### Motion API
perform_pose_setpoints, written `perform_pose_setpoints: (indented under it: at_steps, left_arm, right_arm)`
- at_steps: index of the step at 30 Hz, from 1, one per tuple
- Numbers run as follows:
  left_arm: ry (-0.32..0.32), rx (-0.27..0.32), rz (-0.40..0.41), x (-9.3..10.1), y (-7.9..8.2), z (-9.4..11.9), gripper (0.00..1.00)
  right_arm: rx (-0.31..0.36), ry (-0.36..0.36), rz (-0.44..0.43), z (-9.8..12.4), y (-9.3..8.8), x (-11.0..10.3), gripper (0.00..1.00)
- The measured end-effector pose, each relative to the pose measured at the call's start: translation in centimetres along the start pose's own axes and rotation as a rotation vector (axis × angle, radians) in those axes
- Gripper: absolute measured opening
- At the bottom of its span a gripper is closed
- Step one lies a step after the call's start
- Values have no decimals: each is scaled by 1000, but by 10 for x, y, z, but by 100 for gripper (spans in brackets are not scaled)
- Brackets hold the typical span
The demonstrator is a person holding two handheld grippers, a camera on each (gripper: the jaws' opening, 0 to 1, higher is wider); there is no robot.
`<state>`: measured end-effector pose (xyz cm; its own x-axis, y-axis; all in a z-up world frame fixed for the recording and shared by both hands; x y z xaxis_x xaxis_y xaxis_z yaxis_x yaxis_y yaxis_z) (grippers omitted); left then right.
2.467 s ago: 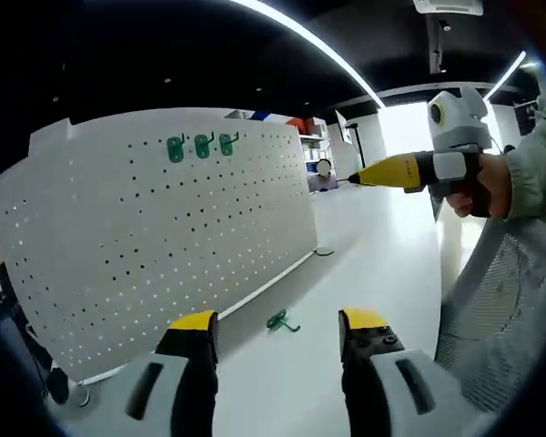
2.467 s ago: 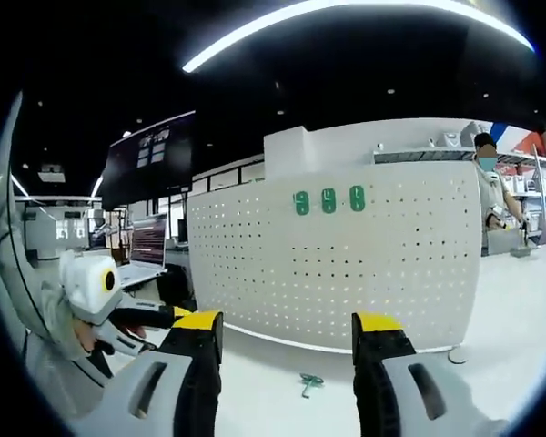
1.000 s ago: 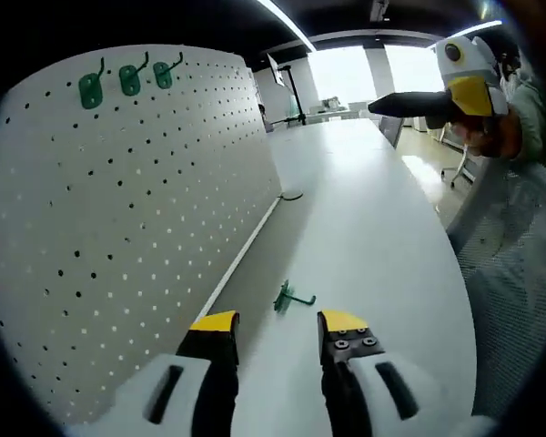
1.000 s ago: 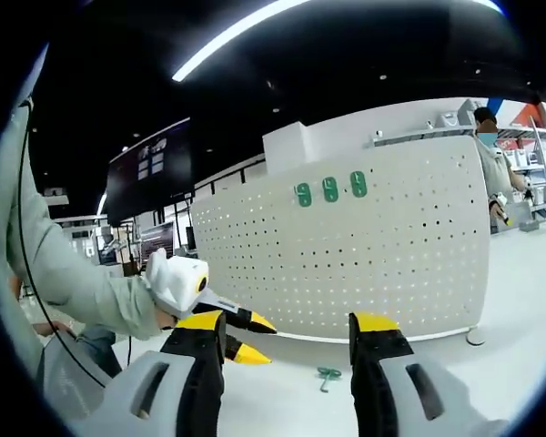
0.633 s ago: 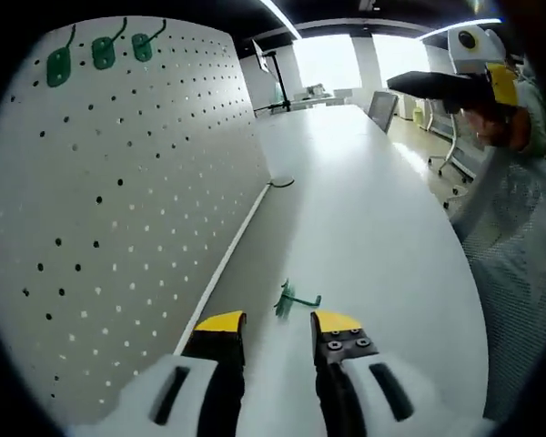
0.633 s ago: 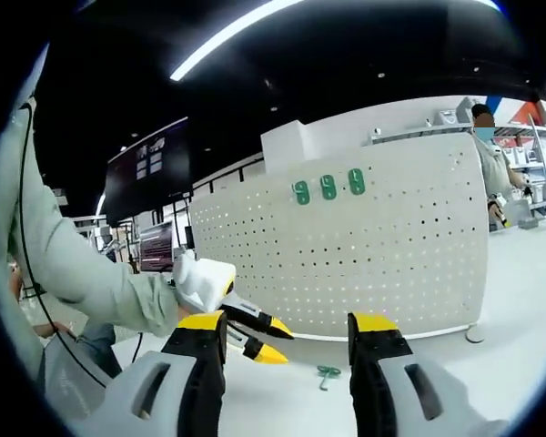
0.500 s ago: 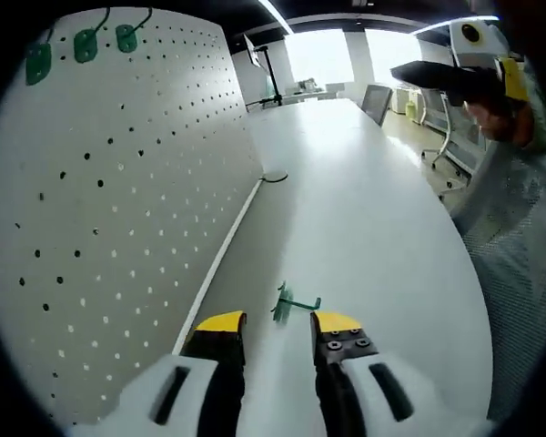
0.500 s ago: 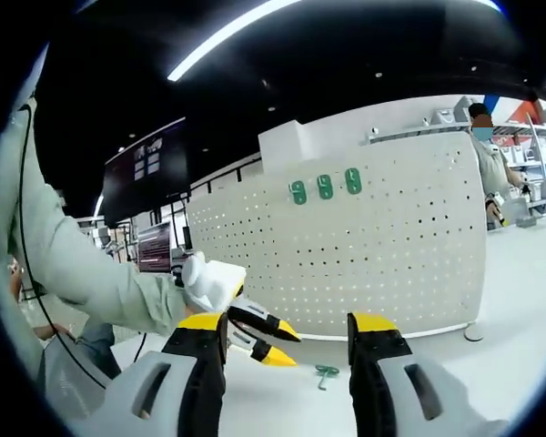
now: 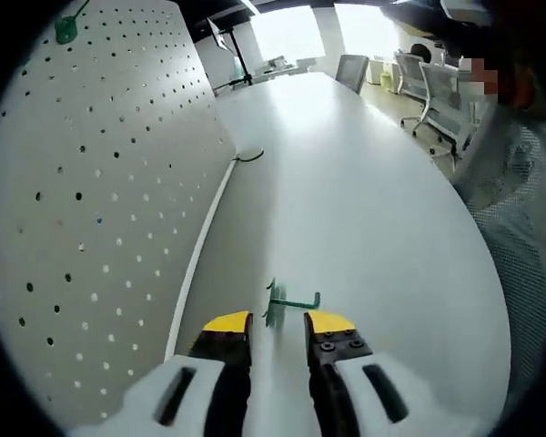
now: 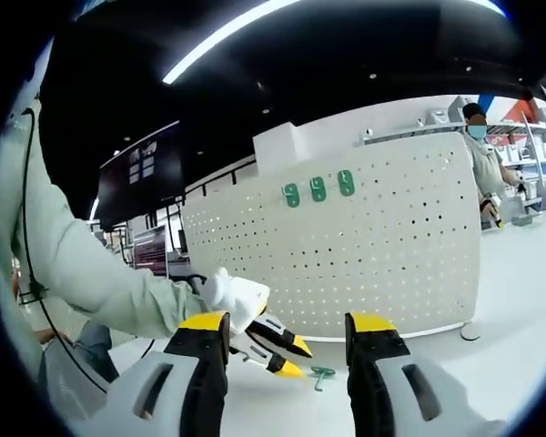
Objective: Insert the hook assembly into the mounting plate slot until the hook locks in place.
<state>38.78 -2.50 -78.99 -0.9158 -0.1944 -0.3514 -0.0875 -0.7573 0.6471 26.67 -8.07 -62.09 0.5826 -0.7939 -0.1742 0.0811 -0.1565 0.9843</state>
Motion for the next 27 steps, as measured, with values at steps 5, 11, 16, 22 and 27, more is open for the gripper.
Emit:
perform_pose_setpoints:
  at_steps: [5, 11, 16, 22, 27]
  left_arm:
    - [-2, -41, -25, -3, -8, -10, 20]
    - [-7, -63, -23, -7, -9, -16, 19]
    - [-24, -72, -40, -5, -9, -22, 18]
    - [-44, -84, -75, 0, -12, -27, 16]
    - [-44, -85, -62, -2, -11, -29, 15]
  right_arm:
    - [-3, 0, -9, -1, -2, 0, 49]
    - [-4, -4, -10, 0, -2, 1, 48]
    - [1, -16, -22, 1, -2, 5, 48]
    - [11, -30, -26, 2, 0, 8, 48]
    - [17, -38, -30, 3, 1, 10, 48]
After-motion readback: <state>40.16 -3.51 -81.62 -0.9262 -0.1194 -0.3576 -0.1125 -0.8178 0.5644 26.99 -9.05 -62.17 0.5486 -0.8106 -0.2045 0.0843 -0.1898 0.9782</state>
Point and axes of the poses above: the point that each gripper's makers call its tool centre point, and the gripper's own axes: z roughly backward along the fingers, x roughly to its right, y roughly out of its top, the point moved 1 cm from there along z, roughly backward along the fingers, and after that the axes turned 9 degrees about y, right-handed, at the moved point
